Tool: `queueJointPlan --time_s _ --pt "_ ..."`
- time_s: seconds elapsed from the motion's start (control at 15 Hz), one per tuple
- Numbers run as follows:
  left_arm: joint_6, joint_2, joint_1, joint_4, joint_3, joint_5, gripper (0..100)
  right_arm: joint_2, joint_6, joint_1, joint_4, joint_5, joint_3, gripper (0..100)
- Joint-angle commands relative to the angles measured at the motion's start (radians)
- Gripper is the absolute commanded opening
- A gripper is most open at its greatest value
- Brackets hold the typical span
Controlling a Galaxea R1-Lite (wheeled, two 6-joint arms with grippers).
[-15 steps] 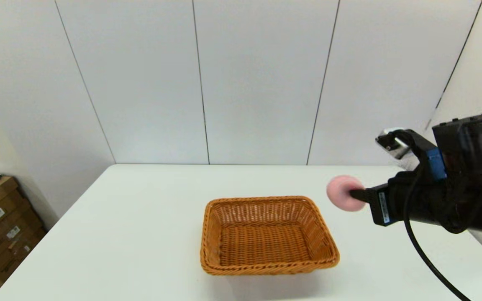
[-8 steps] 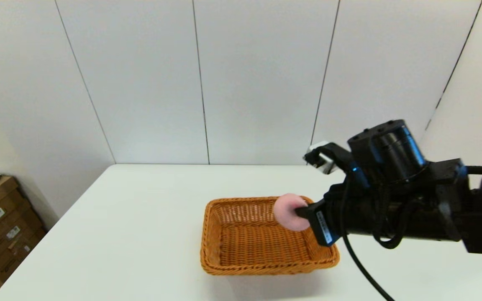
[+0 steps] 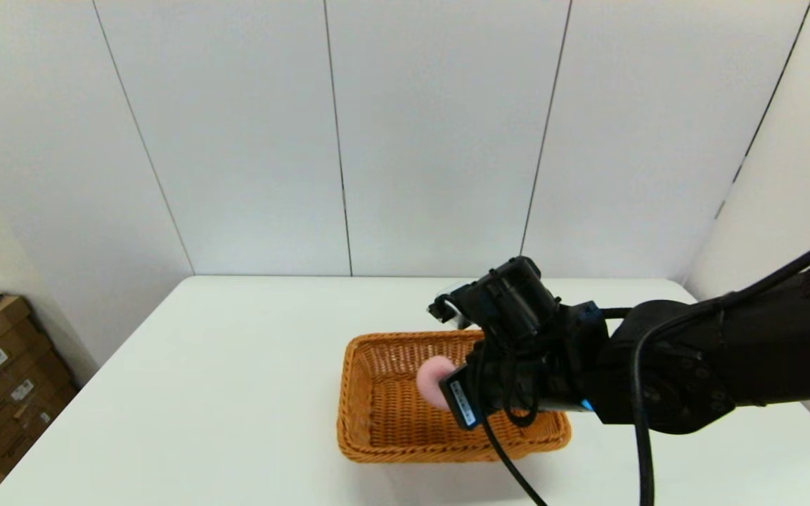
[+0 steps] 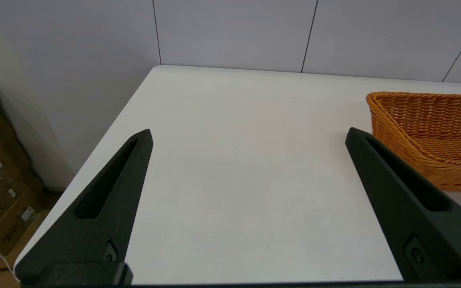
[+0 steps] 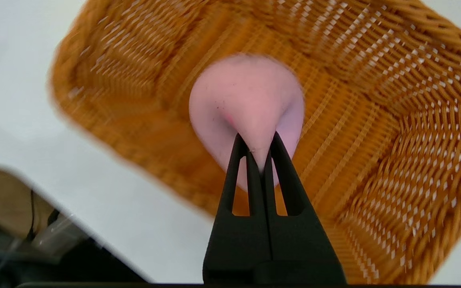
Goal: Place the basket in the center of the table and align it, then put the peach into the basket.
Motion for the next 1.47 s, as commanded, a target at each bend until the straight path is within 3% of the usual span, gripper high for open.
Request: queueJointPlan --time_s 0.07,0.13,0.2,0.4,0.6,1.0,1.07,1.2,1.33,1.47 --pt "-0.001 0.000 0.000 -0.001 0.000 0.001 100 0.085 0.028 -0.044 0.006 -0.003 -0.056 0" --pt "-0.001 0.000 0.000 -0.001 0.000 0.001 100 0.093 0.028 -0.053 0.009 -0.003 -0.060 0" --pt "-0.001 0.000 0.000 -0.001 0.000 0.001 100 0.094 0.029 -0.061 0.003 -0.003 -0.062 100" --pt "-0.001 0.000 0.000 -0.001 0.000 0.001 100 0.089 0.029 -0.081 -0.002 -0.009 -0.062 100" --pt "-0.001 0.000 0.000 -0.001 0.000 0.001 100 0.053 0.060 -0.102 -0.005 -0.086 -0.060 100" --pt "-0.001 0.000 0.000 -0.001 0.000 0.001 100 -0.246 0.046 -0.262 0.010 -0.091 0.015 100" --pt "-0.001 0.000 0.000 -0.001 0.000 0.001 100 -0.312 0.025 -0.297 0.012 -0.094 0.033 100" --pt "-0.004 0.000 0.000 -0.001 0.000 0.001 100 -0.486 -0.077 -0.363 0.015 -0.172 0.098 100" --pt "-0.006 0.000 0.000 -0.001 0.000 0.001 100 -0.671 -0.215 -0.404 0.016 -0.176 0.178 100" --pt "-0.006 0.000 0.000 -0.001 0.000 0.001 100 -0.875 -0.307 -0.389 0.029 -0.175 0.274 100"
